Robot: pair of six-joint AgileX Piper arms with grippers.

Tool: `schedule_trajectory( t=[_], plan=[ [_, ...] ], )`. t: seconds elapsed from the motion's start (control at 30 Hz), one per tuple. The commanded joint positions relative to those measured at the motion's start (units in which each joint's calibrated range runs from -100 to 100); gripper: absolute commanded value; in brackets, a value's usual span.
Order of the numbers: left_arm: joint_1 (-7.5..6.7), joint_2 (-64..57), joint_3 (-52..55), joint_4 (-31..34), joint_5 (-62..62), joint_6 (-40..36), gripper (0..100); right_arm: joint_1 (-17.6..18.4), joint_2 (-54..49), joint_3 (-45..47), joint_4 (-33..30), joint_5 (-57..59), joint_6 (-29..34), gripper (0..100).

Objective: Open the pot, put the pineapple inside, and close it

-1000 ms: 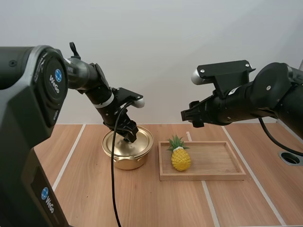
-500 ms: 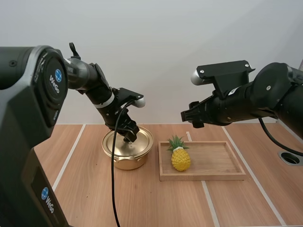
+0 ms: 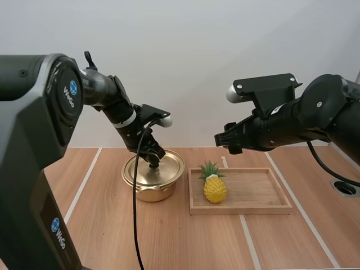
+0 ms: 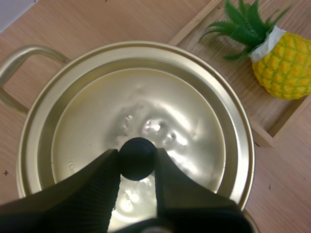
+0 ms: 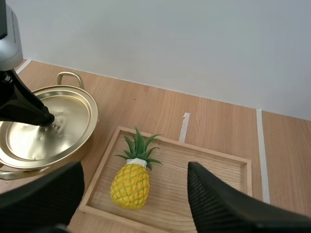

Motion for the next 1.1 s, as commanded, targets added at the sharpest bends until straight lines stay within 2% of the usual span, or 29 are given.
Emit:
schedule_trajectory(
  t=[0.0, 0.13, 0.4, 0.6, 0.8, 0.93, 1.07],
  plan=[
    [-0.07, -0.5, -1.7, 1.7, 0.1, -0.5, 0, -0.2, -0.1, -0.5, -0.3, 0.3, -0.5, 100],
    [-0.07, -5.0, -6.9, 1.4, -0.2, -1.0, 0, -0.2, -0.1, -0.5, -0.3, 1.1, -0.9, 100],
    [0.11, -16.5, -20.4, 1.3, -8.2, -5.8, 0, -0.2, -0.1, -0.5, 0.1, 1.1, -1.2, 100],
    [0.11, -24.1, -28.2, -3.1, -9.2, -6.3, 0, -0.2, 1.1, -0.5, 0.1, 1.1, -1.7, 100],
    [0.11, -30.7, -34.6, -8.7, -16.4, -6.4, 0, -0.2, 9.9, -0.5, 2.6, 3.1, -2.6, 100],
    [0.11, -34.3, -36.7, -10.0, -27.3, -6.4, 0, -0.2, 18.3, -2.0, 7.1, 8.6, -5.6, 100],
    [0.11, -37.7, -36.8, -11.0, -38.9, -6.4, 0, -0.2, 24.4, -3.6, 7.9, 10.9, -6.9, 100]
  ],
)
